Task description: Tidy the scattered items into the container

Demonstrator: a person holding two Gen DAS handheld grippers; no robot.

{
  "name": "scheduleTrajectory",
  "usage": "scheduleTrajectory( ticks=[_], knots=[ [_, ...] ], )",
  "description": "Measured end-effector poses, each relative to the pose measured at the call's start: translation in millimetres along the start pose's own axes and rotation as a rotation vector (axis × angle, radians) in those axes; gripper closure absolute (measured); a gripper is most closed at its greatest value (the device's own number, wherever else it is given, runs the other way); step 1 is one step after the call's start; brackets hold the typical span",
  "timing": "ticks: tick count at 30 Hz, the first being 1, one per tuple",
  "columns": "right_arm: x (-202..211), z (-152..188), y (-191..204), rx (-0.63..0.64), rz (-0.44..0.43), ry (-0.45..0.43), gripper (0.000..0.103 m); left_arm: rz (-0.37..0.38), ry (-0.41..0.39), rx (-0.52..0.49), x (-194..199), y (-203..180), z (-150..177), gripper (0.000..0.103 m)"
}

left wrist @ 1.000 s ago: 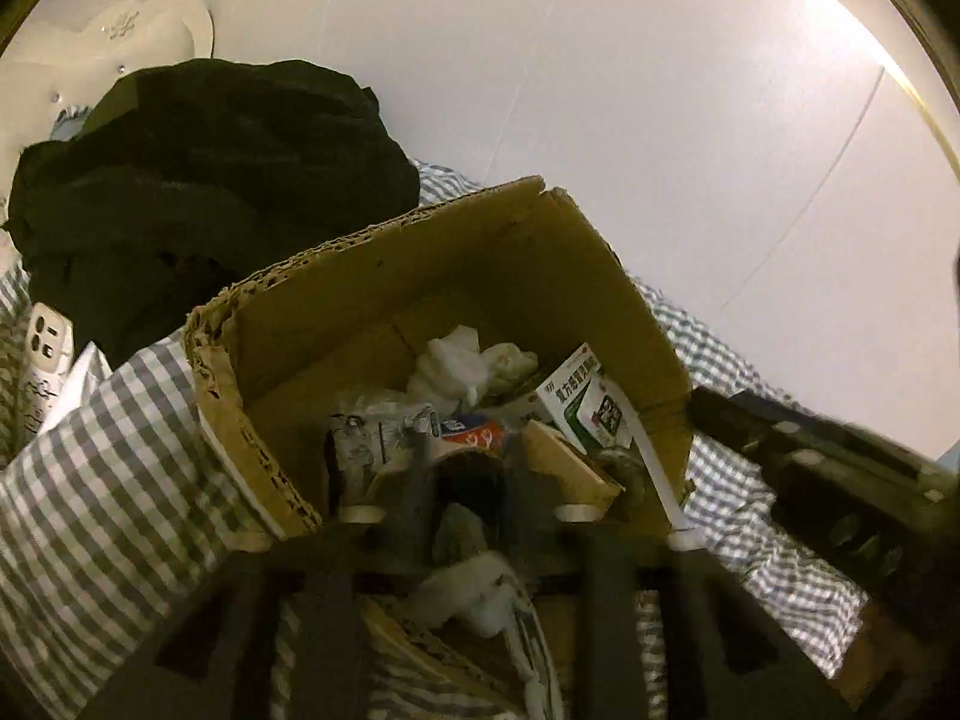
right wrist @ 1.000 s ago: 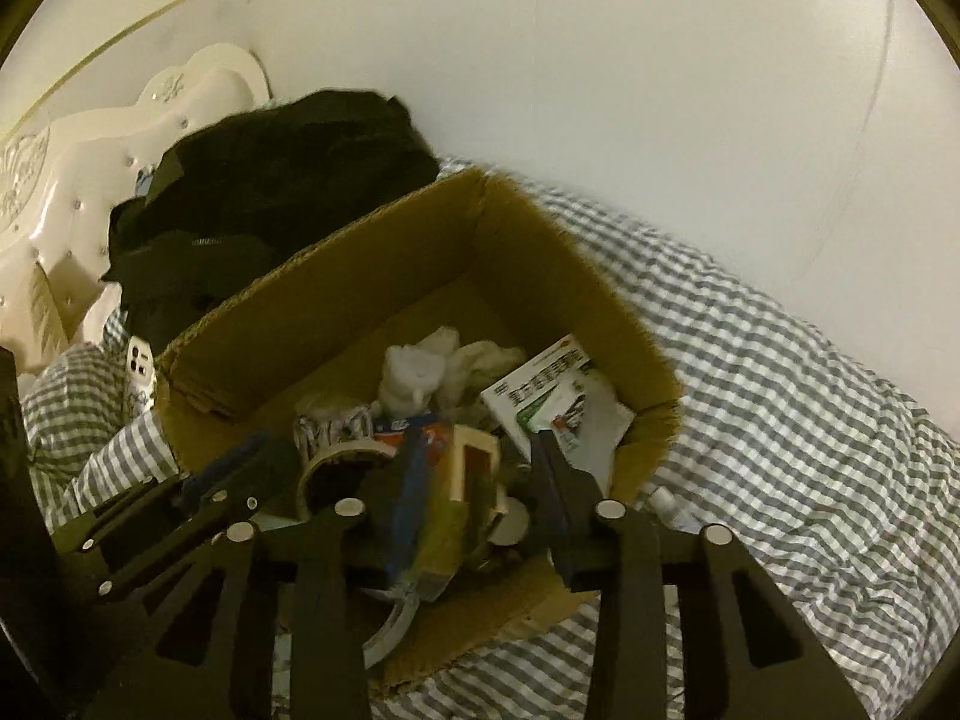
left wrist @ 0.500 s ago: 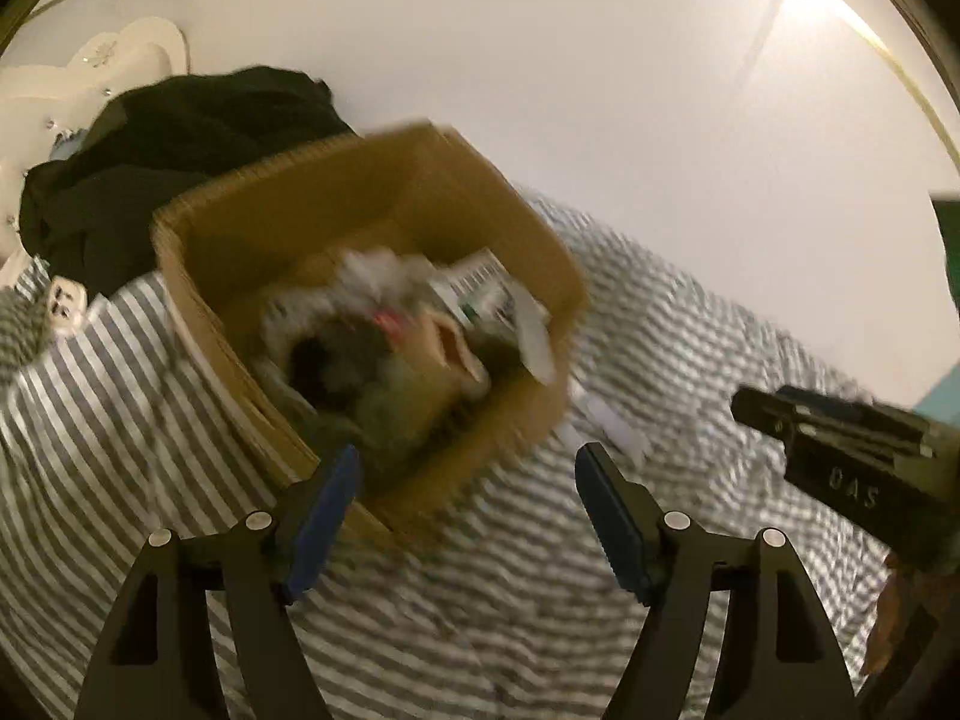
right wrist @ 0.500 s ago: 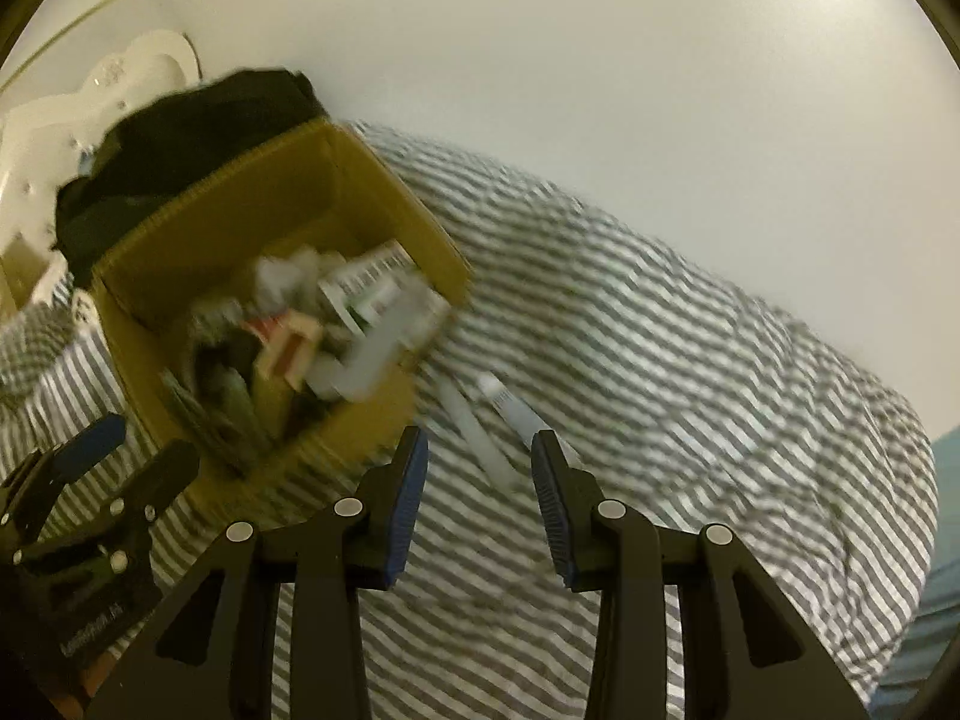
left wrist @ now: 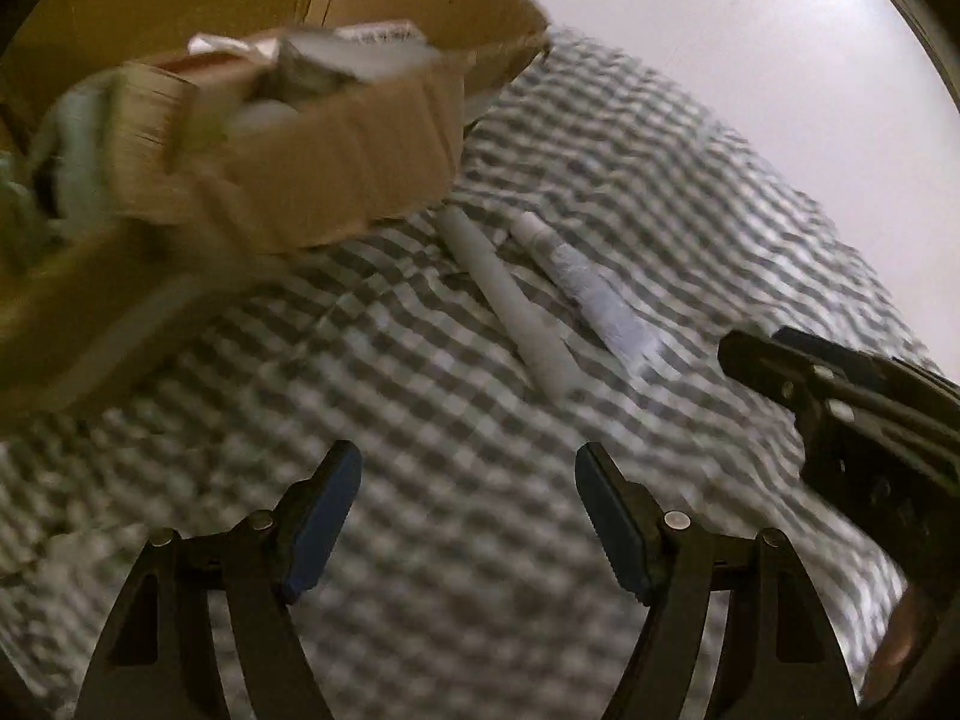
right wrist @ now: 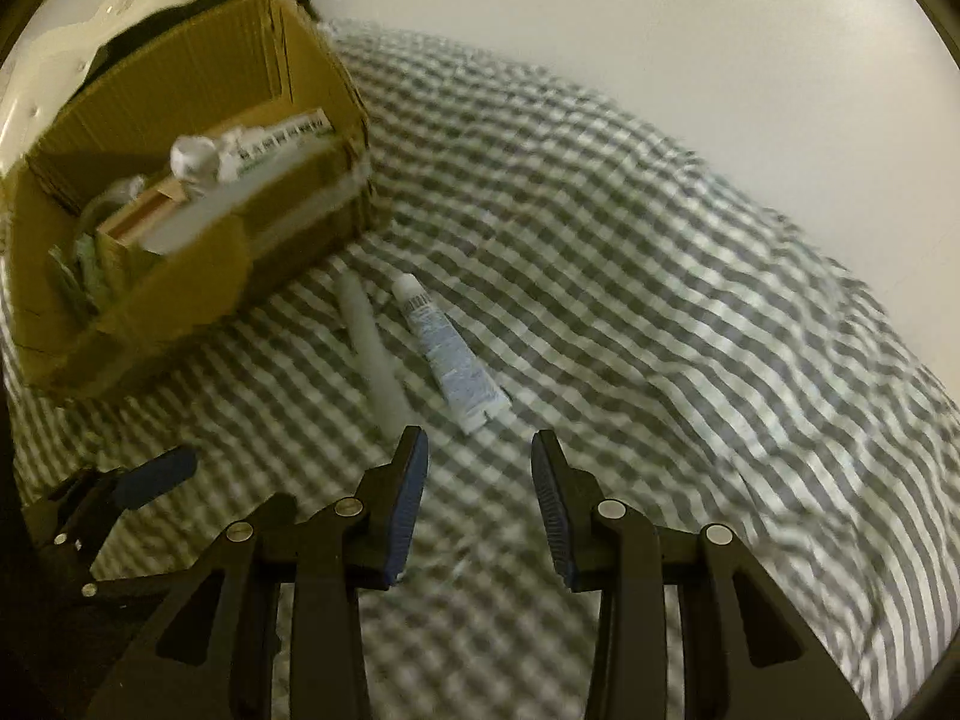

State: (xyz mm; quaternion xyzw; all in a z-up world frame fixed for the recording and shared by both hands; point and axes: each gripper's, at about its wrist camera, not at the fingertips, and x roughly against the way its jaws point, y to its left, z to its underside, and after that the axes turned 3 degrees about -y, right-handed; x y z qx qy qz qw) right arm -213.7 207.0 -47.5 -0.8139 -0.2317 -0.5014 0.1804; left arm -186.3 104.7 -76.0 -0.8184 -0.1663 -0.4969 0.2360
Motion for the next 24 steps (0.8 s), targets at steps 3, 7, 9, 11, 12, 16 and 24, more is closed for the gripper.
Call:
scheduleTrajectory(
  ticks=[3,7,9,11,12,16,24],
  knots=[
    [-31.8,-9.7,-2.7,0.056,-0.034,0.008,0.067,-0.031,-0.015,0.035,-32.1,-6.3,-8.3,0.026],
    [-66.0,-24.7,-1.4,0.098,-0.077,0.018,0.067,-0.046,-0.028,0.088,-65.5,-6.4,-20.3,0.026],
    [-83.0,-29.8,2.1,0.125,-0.114,0.023,0.068,-0.045,-0.082,0.085,-69.3,-9.0,-24.8,0.022],
    [-100.7,-33.7,6.2,0.135,-0.143,0.037,0.069,-0.046,-0.111,0.066,-72.0,-11.2,-27.5,0.022],
    [-106.0,-34.7,6.4,0.126,-0.139,0.039,0.069,-0.052,-0.110,0.064,-75.0,-10.3,-28.7,0.023],
    [-122.1,-35.9,3.1,0.057,-0.193,0.039,0.076,-0.052,-0.133,0.045,-75.1,-6.6,-25.6,0.053],
    [-89.0,-25.8,2.4,0.064,-0.006,-0.010,0.089,0.053,-0.083,-0.001,-42.9,-0.7,-18.0,0.096]
  ],
)
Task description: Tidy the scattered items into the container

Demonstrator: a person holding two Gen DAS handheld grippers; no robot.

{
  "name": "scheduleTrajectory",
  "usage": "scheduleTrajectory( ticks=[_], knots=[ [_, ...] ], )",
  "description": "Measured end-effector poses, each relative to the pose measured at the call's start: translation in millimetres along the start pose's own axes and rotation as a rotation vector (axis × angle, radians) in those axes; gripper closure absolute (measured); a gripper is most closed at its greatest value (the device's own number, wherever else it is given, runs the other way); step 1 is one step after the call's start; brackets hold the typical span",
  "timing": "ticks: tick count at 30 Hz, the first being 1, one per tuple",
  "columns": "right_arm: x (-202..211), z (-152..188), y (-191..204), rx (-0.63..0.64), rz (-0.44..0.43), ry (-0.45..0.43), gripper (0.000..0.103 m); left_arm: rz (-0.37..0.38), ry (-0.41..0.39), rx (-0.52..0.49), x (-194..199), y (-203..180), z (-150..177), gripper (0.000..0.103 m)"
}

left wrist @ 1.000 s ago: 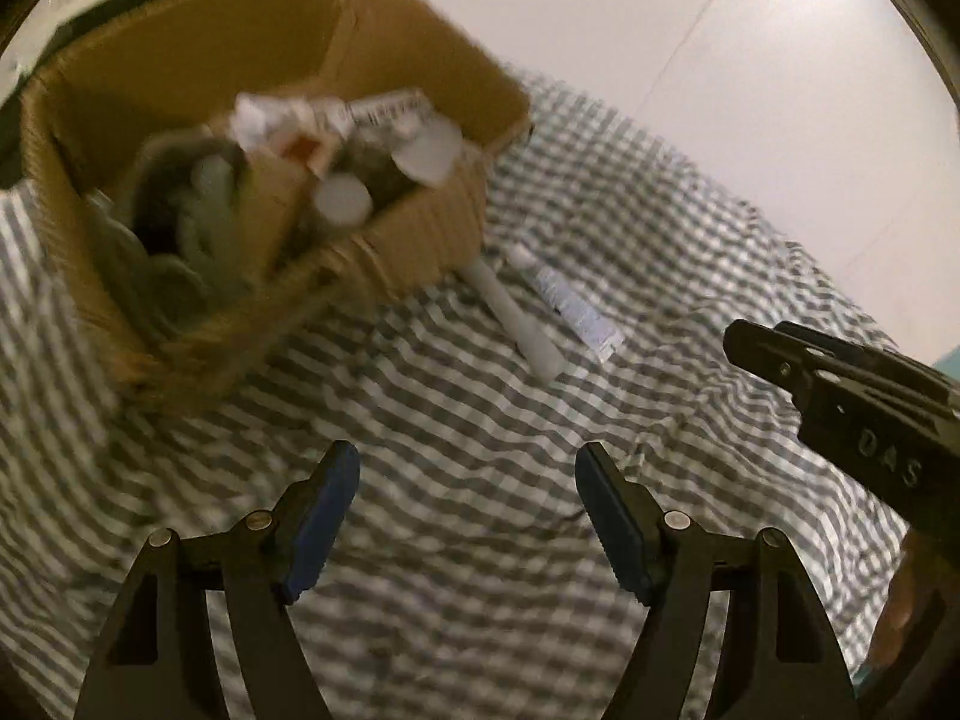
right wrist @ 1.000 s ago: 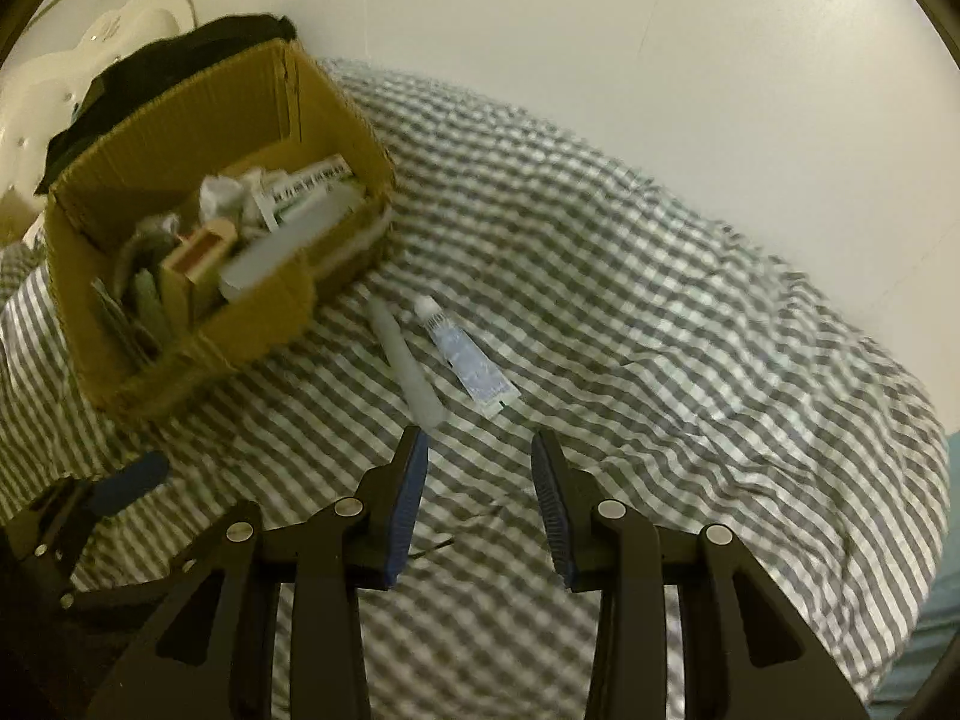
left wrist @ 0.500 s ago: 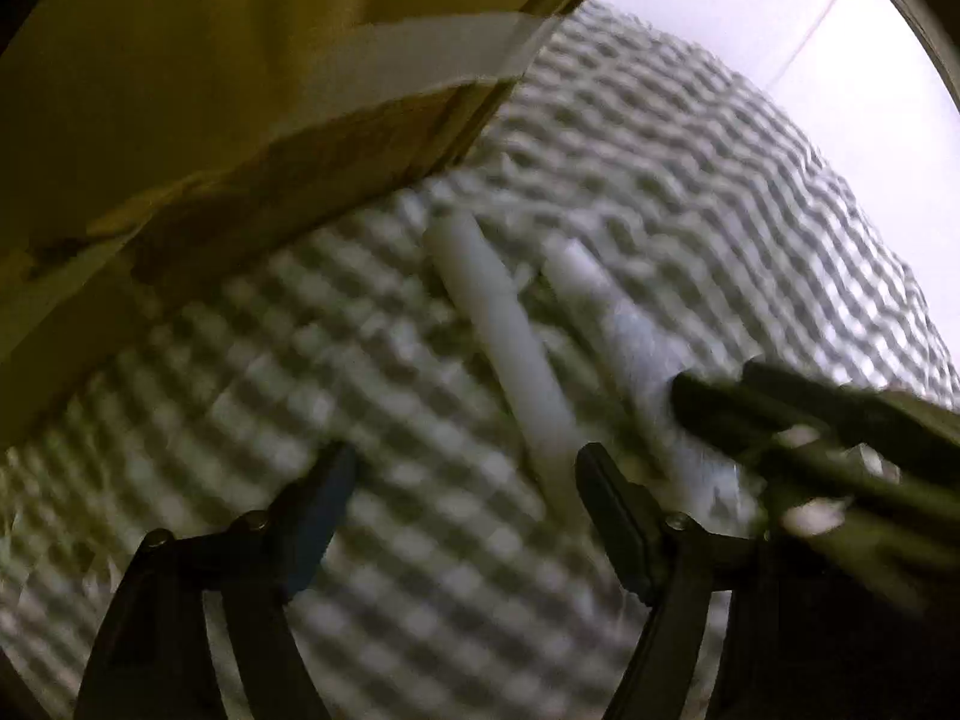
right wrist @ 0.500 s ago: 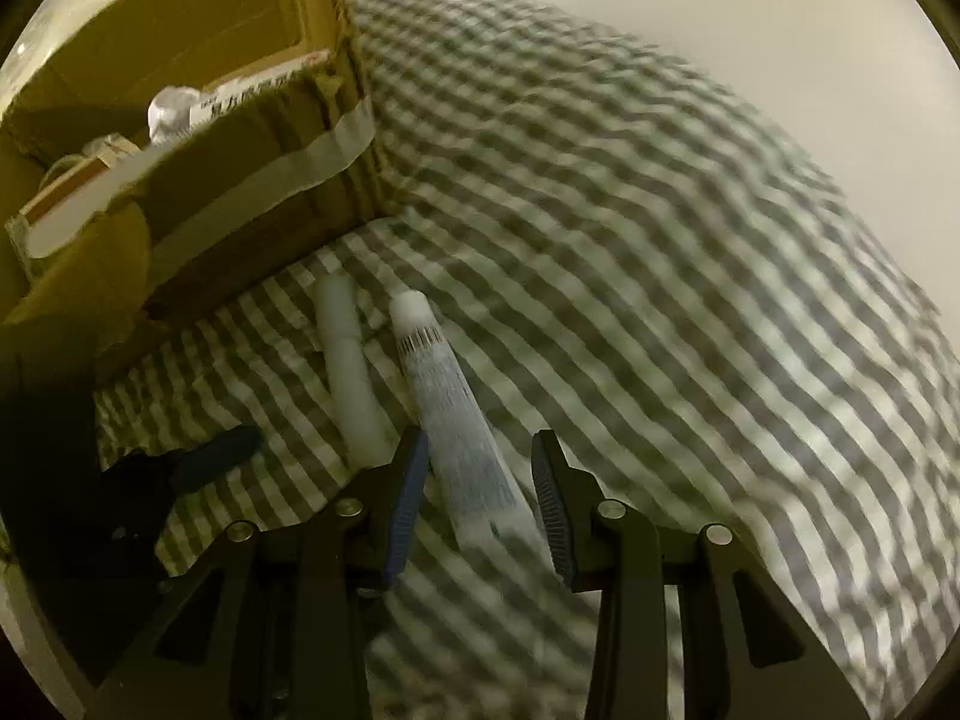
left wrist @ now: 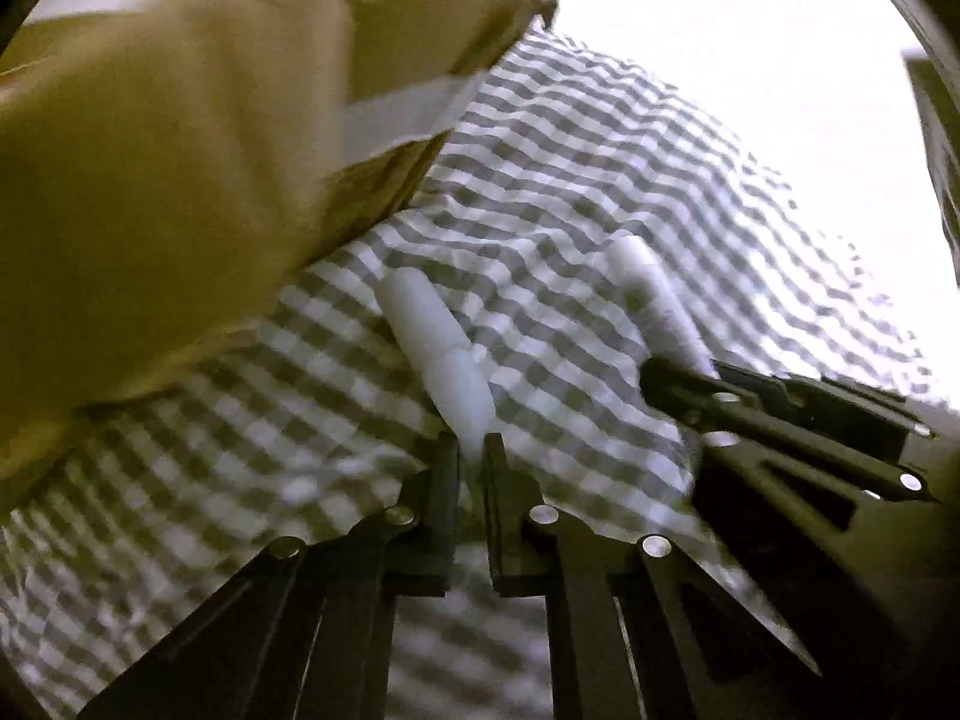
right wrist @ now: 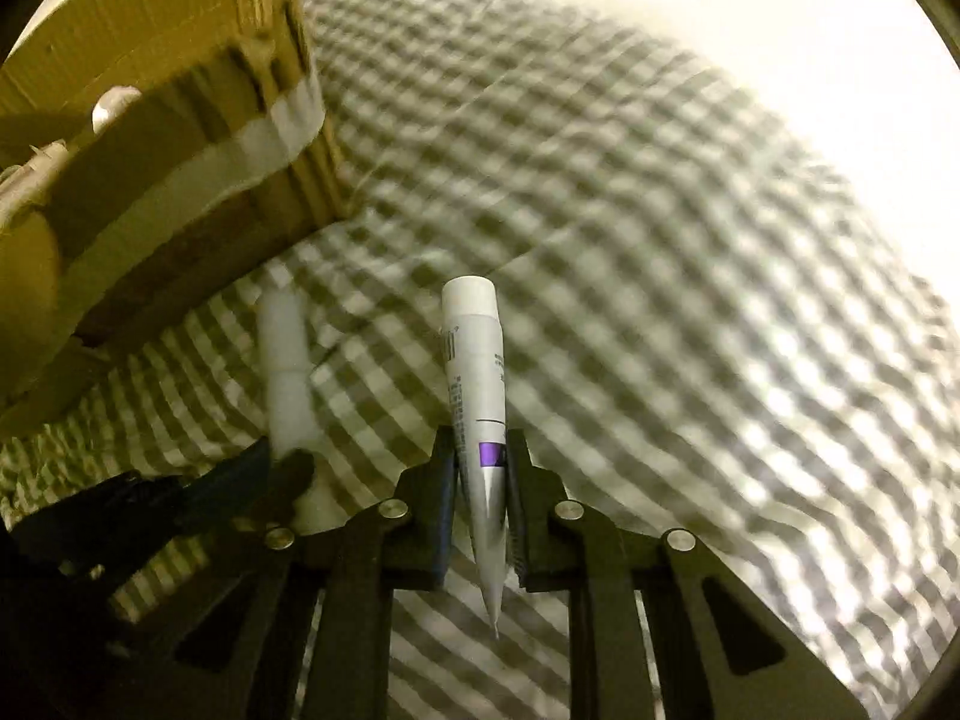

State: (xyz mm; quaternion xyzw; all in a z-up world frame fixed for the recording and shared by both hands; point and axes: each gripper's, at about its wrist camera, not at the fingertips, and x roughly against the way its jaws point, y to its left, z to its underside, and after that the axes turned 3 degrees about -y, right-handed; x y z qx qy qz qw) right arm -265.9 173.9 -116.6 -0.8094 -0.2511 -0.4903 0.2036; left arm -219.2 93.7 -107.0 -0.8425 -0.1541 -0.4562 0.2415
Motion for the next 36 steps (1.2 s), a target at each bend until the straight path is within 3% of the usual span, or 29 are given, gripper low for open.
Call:
scheduleTrajectory(
  ticks=[6,12,13,21,25,30,36],
  knots=[
    [49.0,18.2,-2.1,-0.019,0.049,0.018,0.089,0.058,0.039,-0.003,49.9,13.1,14.0,0.098],
    [107.5,24.8,20.1,-0.029,0.070,-0.005,0.089,0.108,0.061,0.009,108.7,22.6,17.7,0.099],
    [120.3,23.3,26.0,-0.024,0.079,-0.017,0.089,0.133,0.067,0.017,119.9,25.2,17.4,0.103],
    [199.9,-12.0,82.7,0.018,0.084,-0.103,0.089,0.245,-0.069,0.007,221.7,48.7,-30.0,0.103],
    [225.3,-33.1,112.8,0.025,0.078,-0.134,0.089,0.243,-0.072,-0.008,244.5,73.8,-46.8,0.103],
    [217.2,-39.1,122.9,0.020,0.091,-0.110,0.089,0.246,0.000,-0.065,225.1,74.6,-22.9,0.103],
    [171.7,-3.1,96.5,-0.028,0.076,-0.033,0.089,0.189,0.136,-0.125,155.2,55.1,26.1,0.102]
  ],
)
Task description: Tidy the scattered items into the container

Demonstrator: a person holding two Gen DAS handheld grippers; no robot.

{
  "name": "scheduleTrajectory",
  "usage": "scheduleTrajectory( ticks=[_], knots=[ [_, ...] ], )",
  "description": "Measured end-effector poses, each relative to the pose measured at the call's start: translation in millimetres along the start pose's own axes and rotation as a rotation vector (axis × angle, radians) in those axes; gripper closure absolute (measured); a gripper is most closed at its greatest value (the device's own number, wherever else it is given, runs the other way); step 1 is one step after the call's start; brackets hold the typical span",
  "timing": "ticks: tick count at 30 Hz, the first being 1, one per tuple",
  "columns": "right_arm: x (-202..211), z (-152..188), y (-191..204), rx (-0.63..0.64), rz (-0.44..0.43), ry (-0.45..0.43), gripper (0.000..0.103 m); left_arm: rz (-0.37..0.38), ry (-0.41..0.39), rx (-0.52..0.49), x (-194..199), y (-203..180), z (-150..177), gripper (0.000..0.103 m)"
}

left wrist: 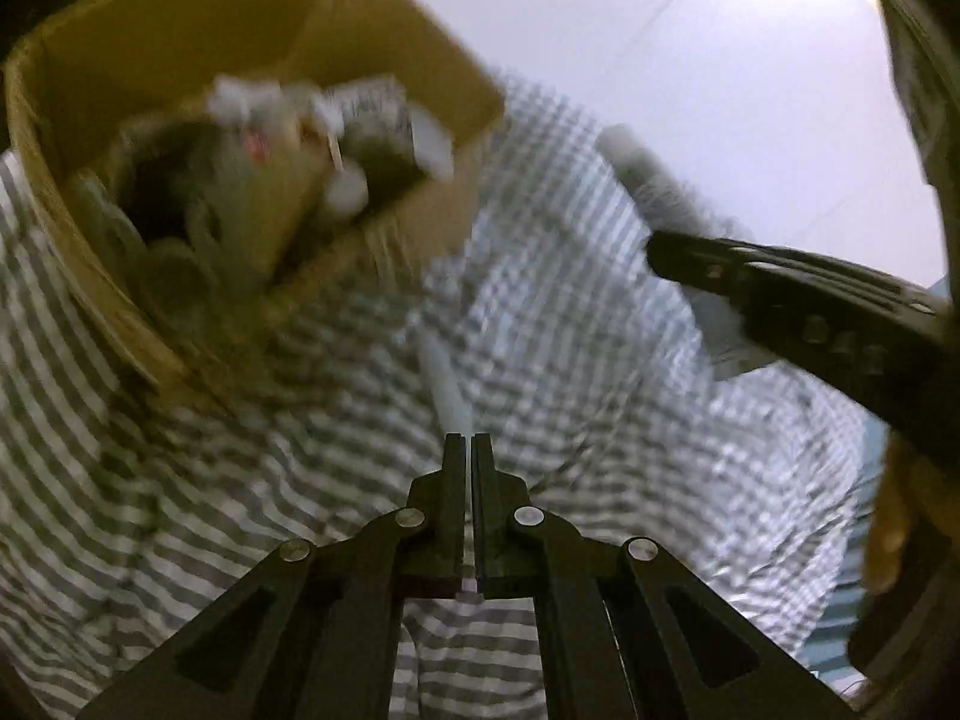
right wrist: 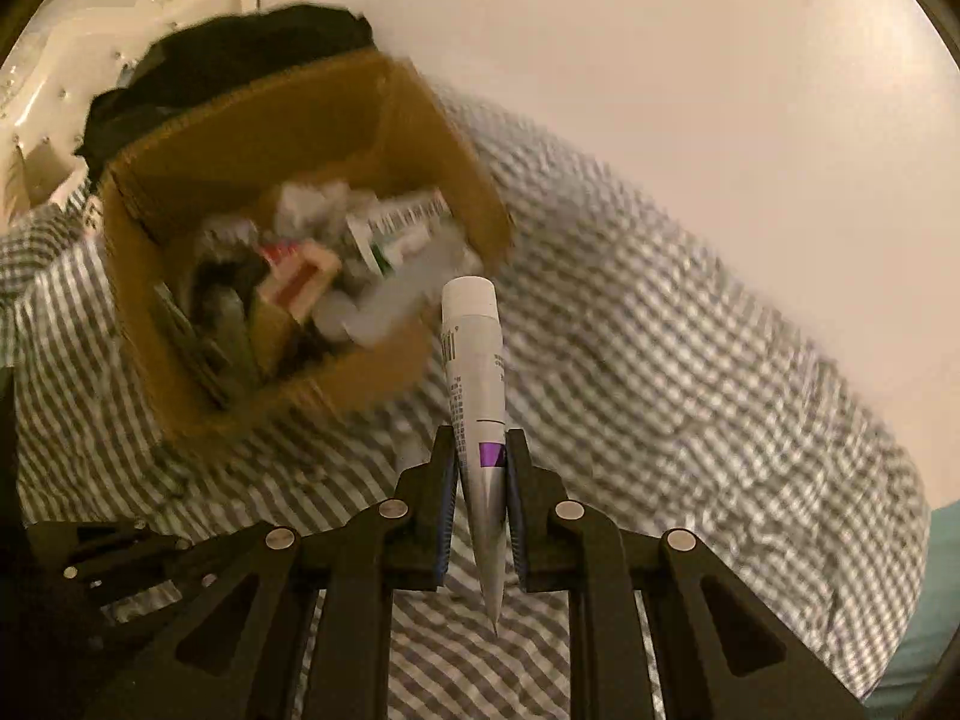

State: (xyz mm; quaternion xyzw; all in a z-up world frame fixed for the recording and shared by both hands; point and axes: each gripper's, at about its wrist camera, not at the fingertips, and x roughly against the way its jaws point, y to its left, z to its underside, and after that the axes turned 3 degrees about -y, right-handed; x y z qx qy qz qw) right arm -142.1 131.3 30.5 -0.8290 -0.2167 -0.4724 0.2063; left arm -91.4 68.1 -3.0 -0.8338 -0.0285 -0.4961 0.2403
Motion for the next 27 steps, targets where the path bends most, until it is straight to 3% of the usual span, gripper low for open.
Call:
scheduleTrajectory(
  ticks=[3,7,8,10,11,13,19,27],
  knots=[
    [-28.4,27.4,-22.6,-0.029,-0.010,0.046,0.089,-0.034,0.044,-0.005,-42.7,-4.6,9.3,0.100],
    [-67.5,57.9,-51.9,-0.077,-0.038,0.092,0.089,-0.096,0.074,0.019,-86.6,-9.3,12.1,0.060],
    [-74.9,63.5,-56.7,-0.084,-0.040,0.096,0.089,-0.114,0.066,0.023,-94.3,-10.8,12.7,0.058],
    [-89.9,73.7,-65.5,-0.092,-0.053,0.112,0.089,-0.134,0.066,0.014,-113.1,-14.5,9.6,0.058],
    [-97.0,78.2,-69.4,-0.094,-0.054,0.120,0.089,-0.149,0.065,-0.002,-120.2,-16.7,8.5,0.065],
    [-107.9,85.1,-74.1,-0.098,-0.061,0.134,0.089,-0.169,0.060,-0.034,-128.9,-20.4,6.4,0.089],
    [-106.2,88.3,-78.3,-0.112,-0.058,0.138,0.089,-0.101,0.056,-0.038,-107.3,-17.8,7.2,0.094],
    [-31.8,38.2,-39.8,-0.039,-0.029,0.051,0.089,0.033,-0.063,-0.011,-16.0,-26.9,-15.7,0.094]
  ],
)
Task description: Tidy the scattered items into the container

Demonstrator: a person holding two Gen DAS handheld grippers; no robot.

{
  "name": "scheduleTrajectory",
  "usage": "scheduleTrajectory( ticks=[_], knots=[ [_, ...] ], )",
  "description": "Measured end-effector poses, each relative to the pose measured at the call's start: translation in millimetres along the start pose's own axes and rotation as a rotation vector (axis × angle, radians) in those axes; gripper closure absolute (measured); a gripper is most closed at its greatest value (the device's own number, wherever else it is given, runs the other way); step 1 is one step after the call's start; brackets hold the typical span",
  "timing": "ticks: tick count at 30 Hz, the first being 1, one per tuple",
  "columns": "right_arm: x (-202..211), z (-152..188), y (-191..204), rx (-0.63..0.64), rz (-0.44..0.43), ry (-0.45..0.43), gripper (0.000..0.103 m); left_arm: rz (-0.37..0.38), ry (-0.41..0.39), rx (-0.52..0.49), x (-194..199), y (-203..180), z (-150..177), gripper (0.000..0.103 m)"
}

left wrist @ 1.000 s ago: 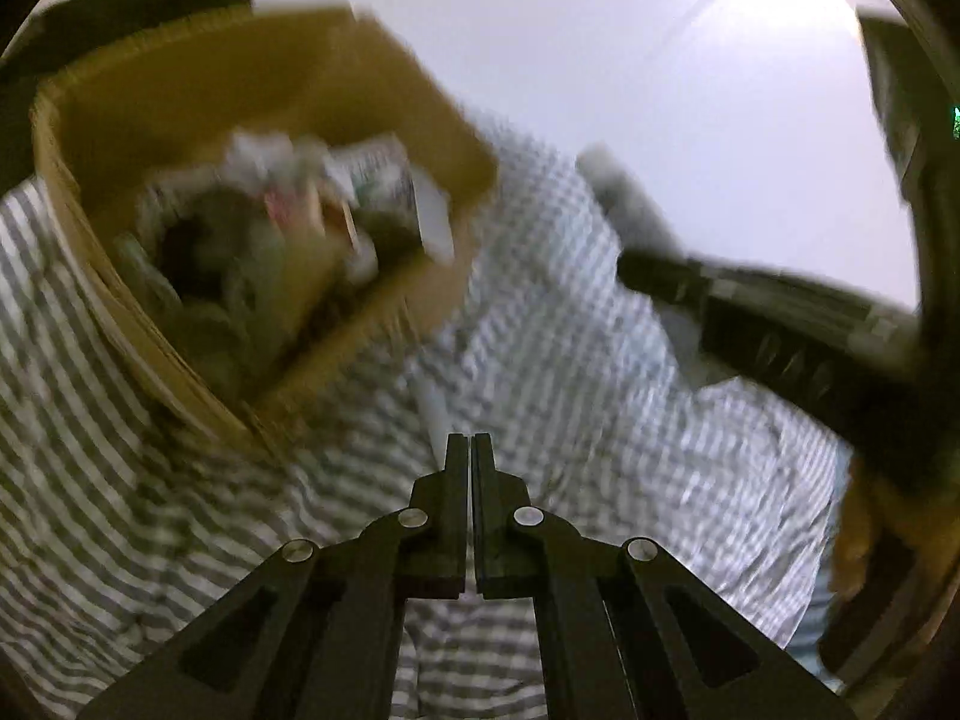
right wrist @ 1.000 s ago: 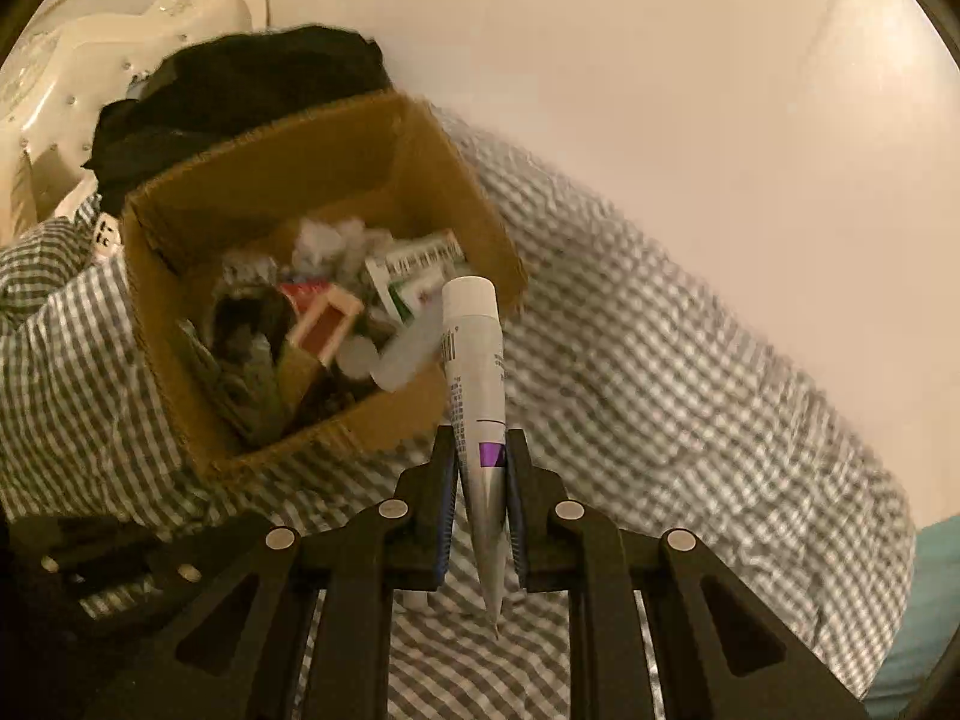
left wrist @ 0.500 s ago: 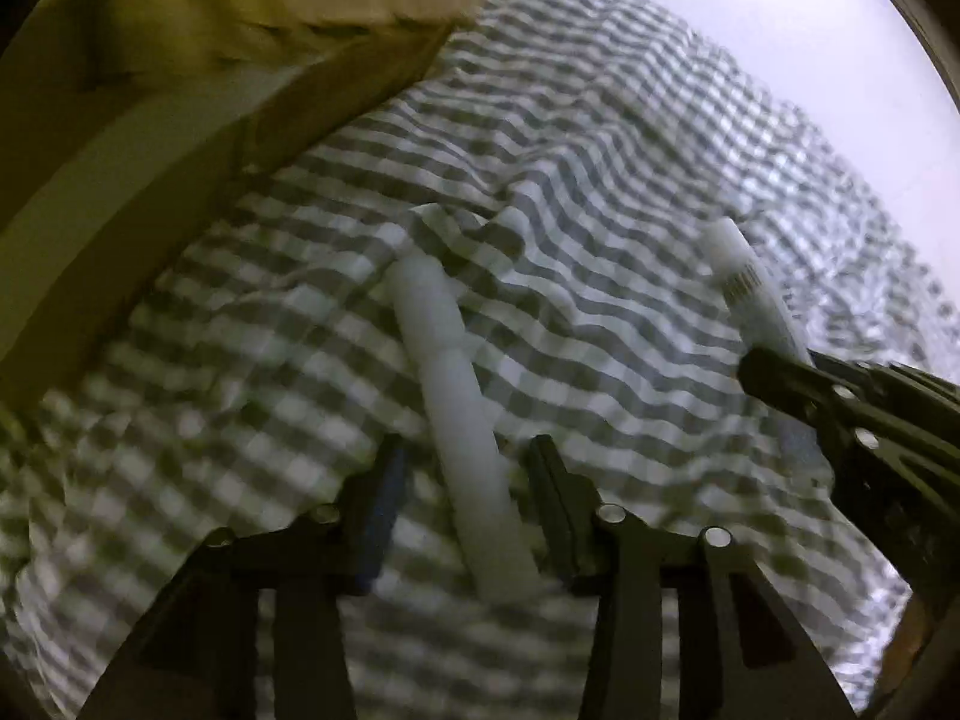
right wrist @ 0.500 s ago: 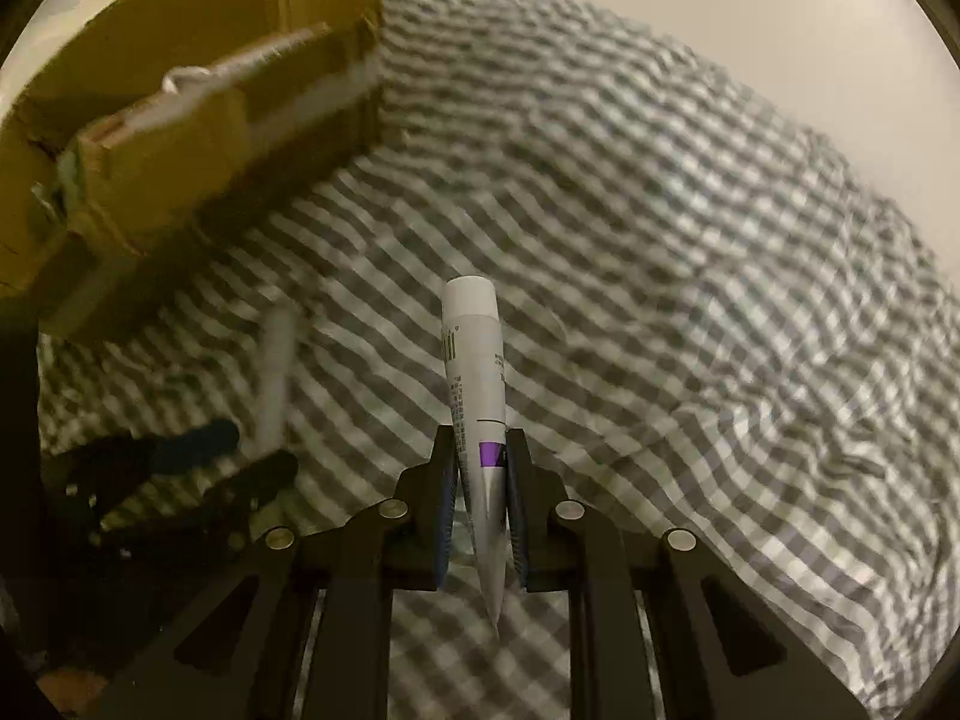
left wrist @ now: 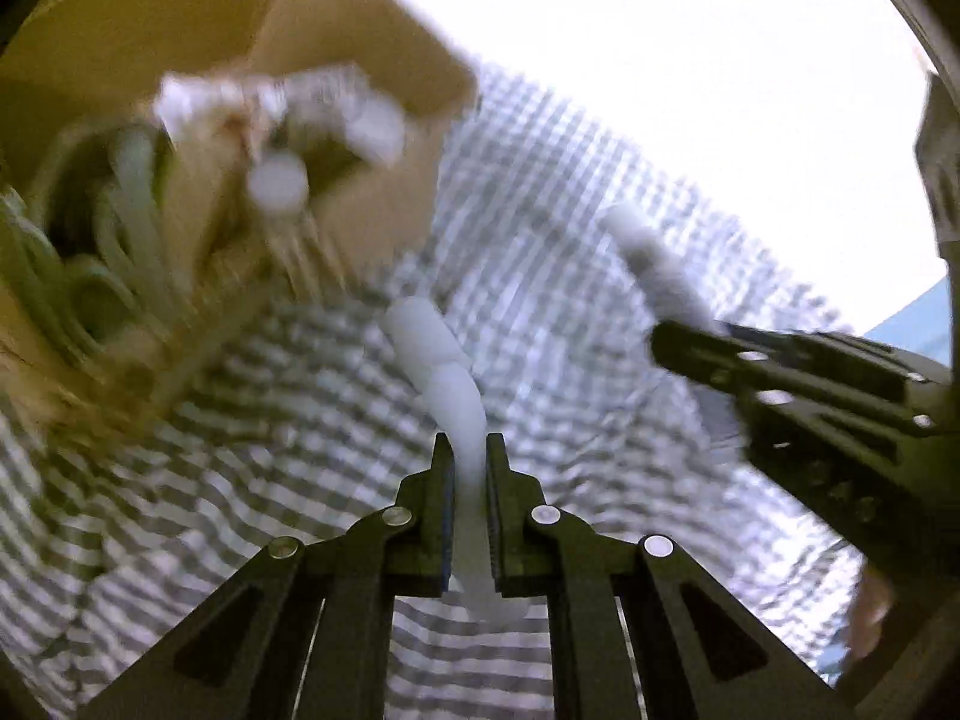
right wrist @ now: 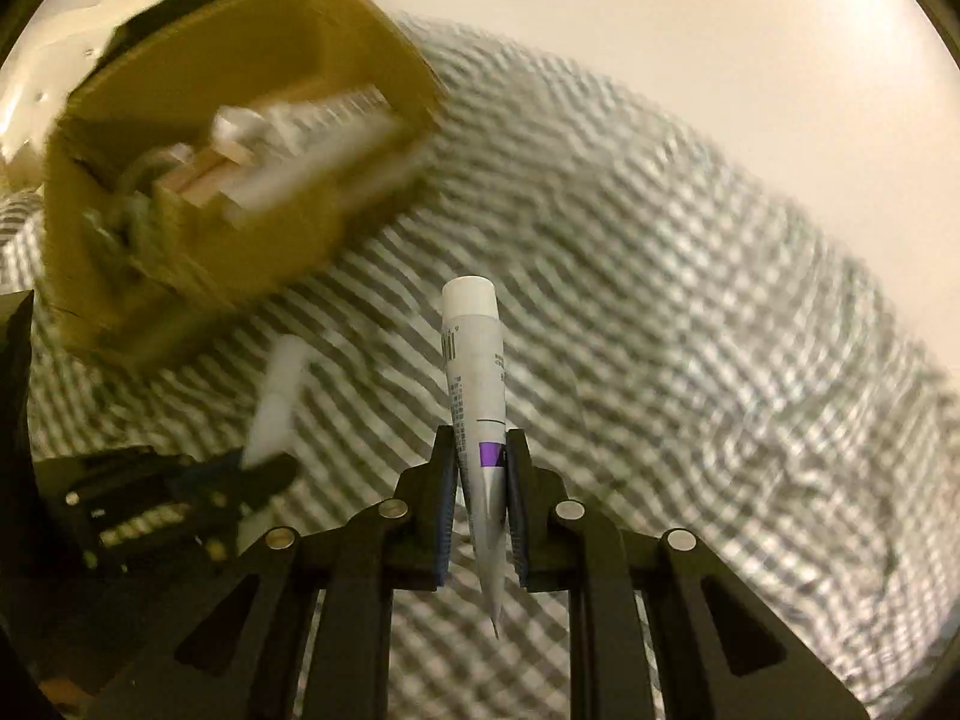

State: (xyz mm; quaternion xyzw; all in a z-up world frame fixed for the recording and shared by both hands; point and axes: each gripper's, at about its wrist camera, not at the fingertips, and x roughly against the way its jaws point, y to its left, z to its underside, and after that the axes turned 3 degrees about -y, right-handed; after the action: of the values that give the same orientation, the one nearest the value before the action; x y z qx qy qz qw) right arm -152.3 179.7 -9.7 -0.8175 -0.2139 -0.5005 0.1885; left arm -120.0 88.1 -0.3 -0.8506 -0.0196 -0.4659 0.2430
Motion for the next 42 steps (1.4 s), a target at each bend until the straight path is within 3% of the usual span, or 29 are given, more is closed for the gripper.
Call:
scheduleTrajectory(
  ticks=[4,9,14,18,21,22,23,25,27,29,32,42],
  knots=[
    [37.7,-39.3,35.0,0.039,-0.001,-0.061,0.089,0.031,-0.095,-0.006,55.0,6.6,-33.4,0.094],
    [56.9,-88.1,80.1,0.047,-0.039,-0.108,0.089,-0.051,-0.167,-0.055,94.1,41.4,-73.3,0.094],
    [30.7,-129.6,121.6,0.035,-0.086,-0.103,0.088,-0.176,-0.153,-0.070,84.9,95.7,-116.8,0.094],
    [3.5,-149.7,135.1,0.021,-0.061,-0.065,0.086,-0.197,-0.121,-0.025,70.9,128.3,-127.4,0.085],
    [-10.3,-156.3,139.0,0.040,-0.039,-0.057,0.053,-0.183,-0.149,-0.018,67.2,134.1,-127.8,0.077],
    [-11.5,-157.7,138.8,0.041,-0.035,-0.060,0.043,-0.176,-0.155,-0.033,67.8,128.8,-126.8,0.061],
    [-11.6,-159.0,137.0,0.042,-0.029,-0.066,0.043,-0.168,-0.152,-0.048,67.3,122.5,-126.2,0.039],
    [-11.9,-160.6,132.1,0.039,-0.018,-0.061,0.043,-0.162,-0.153,-0.069,61.2,114.0,-123.9,0.018],
    [-8.8,-158.9,127.2,0.036,-0.003,-0.050,0.043,-0.185,-0.176,-0.069,67.5,106.4,-116.5,0.016],
    [-1.9,-152.6,124.7,0.045,0.024,-0.048,0.043,-0.176,-0.162,-0.060,68.1,101.6,-111.1,0.011],
    [12.5,-138.0,114.7,0.039,0.059,-0.048,0.042,-0.164,-0.146,-0.063,70.4,100.5,-105.1,0.011],
    [74.6,-58.2,92.4,-0.029,0.098,-0.104,0.031,-0.213,-0.187,-0.103,116.6,75.5,-62.6,0.005]
  ],
)
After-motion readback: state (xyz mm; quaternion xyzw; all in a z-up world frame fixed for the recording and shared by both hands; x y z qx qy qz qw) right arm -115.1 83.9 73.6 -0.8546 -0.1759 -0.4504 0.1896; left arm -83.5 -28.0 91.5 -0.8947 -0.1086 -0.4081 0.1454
